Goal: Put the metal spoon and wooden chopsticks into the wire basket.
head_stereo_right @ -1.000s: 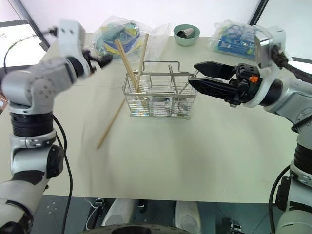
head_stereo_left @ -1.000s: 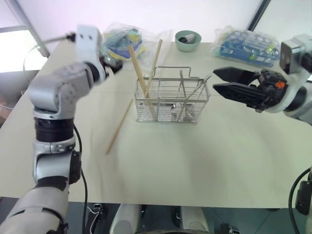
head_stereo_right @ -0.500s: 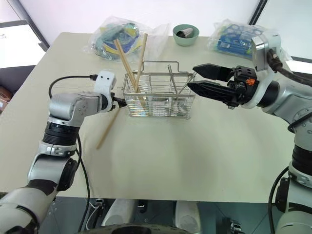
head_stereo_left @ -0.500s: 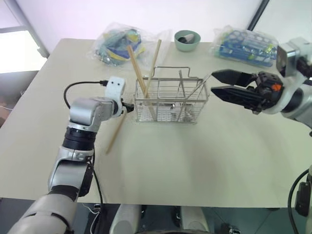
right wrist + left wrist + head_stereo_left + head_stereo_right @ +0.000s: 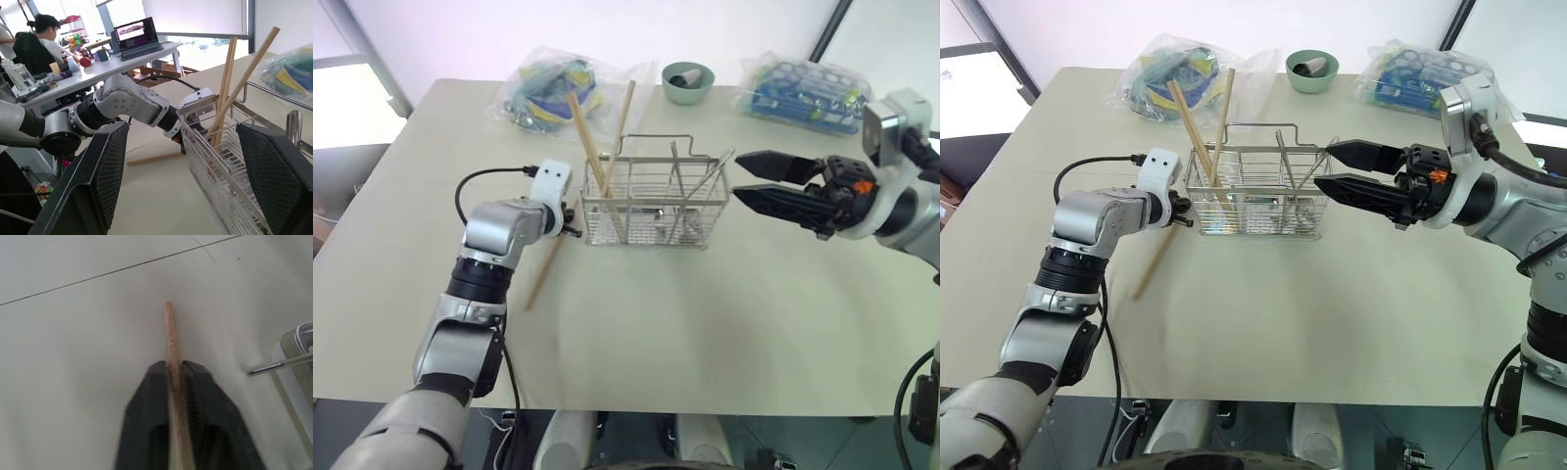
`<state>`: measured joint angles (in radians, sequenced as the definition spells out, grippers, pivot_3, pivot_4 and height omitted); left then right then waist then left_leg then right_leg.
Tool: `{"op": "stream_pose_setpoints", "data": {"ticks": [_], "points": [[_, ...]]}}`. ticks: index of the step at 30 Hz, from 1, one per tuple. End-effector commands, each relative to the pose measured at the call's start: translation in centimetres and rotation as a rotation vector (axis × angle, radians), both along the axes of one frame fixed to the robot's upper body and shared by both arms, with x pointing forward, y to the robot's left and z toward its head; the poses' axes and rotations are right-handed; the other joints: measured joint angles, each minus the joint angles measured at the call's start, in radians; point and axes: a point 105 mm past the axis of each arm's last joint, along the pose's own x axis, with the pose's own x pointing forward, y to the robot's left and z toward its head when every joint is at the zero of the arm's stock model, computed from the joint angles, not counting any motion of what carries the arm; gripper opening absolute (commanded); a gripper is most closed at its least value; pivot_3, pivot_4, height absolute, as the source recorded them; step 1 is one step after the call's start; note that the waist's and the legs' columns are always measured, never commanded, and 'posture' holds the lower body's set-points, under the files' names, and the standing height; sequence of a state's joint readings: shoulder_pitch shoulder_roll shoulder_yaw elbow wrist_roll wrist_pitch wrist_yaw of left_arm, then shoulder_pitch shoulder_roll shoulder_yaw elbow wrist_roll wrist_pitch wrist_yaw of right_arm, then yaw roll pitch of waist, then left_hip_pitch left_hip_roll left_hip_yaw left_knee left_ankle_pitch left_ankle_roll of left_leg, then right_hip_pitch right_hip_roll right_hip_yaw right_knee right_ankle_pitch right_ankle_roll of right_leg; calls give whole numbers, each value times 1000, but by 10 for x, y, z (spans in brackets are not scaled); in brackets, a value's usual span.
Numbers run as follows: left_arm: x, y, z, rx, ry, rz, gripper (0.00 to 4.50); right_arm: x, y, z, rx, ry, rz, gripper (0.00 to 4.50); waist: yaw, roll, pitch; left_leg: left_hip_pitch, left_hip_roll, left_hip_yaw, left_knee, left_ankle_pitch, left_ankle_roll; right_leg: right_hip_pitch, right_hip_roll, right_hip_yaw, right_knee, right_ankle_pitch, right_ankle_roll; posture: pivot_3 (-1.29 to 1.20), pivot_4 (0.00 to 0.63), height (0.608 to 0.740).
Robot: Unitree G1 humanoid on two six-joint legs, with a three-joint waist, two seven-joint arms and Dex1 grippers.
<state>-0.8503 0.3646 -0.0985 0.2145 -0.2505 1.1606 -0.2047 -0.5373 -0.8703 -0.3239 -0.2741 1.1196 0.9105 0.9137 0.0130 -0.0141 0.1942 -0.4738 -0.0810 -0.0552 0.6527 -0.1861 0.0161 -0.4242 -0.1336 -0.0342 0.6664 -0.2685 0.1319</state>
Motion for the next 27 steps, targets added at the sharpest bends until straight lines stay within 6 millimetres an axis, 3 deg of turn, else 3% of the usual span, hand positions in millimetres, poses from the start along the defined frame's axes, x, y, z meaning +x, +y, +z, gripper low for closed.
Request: {"op": "stream_pose_setpoints", "data": {"ticks": [1,3,7,9,11,13,16,21,24,27], "points": [[0,11,-8,15,22,40,24,-7,-3,15,11,-69,2,3597,0,0,0,0,0,0,0,0,0,0,0,0,0,0,0,0,150,697],[4,14,0,17,-32,52,24,-7,-3,15,9,-70,2,3597,0,1,0,0,0,0,0,0,0,0,0,0,0,0,0,0,150,697],[20,39,29,21,-193,183,24,-6,-4,16,3,-72,2,3597,-2,0,0,0,0,0,0,0,0,0,0,0,0,0,0,0,150,697],[28,53,62,14,-361,236,24,-5,-5,15,-2,-68,-1,3597,-1,0,0,0,1,0,0,0,0,-1,0,0,0,0,0,0,150,697],[33,77,109,-83,-582,358,24,-4,-6,15,-7,-62,-6,3597,0,0,0,-1,1,0,0,0,0,-1,0,0,0,0,0,0,150,697],[28,93,161,-349,-792,439,24,-3,-6,15,-12,-59,-9,3597,1,-2,1,-2,1,0,0,0,0,-2,0,0,0,0,0,0,150,697],[15,105,212,-612,-964,462,24,-1,-6,18,-14,-59,-10,3597,2,-2,1,-4,0,0,2,1,-1,-3,-1,-1,0,0,0,0,150,697],[-8,89,275,-890,-1094,318,24,1,-5,20,-22,-57,-5,3597,2,-2,1,-3,-1,0,2,2,-3,-1,0,-3,-1,1,0,0,150,697],[-19,64,293,-979,-1091,191,24,2,-6,19,-23,-55,-10,3597,0,-2,1,-3,-1,0,4,2,-3,-1,0,-3,0,1,1,0,150,697],[-26,31,298,-1038,-1042,42,24,3,-5,19,-15,-52,-13,3597,0,-2,1,-4,-1,0,5,1,-2,-1,1,-3,0,1,1,0,150,697]]}}
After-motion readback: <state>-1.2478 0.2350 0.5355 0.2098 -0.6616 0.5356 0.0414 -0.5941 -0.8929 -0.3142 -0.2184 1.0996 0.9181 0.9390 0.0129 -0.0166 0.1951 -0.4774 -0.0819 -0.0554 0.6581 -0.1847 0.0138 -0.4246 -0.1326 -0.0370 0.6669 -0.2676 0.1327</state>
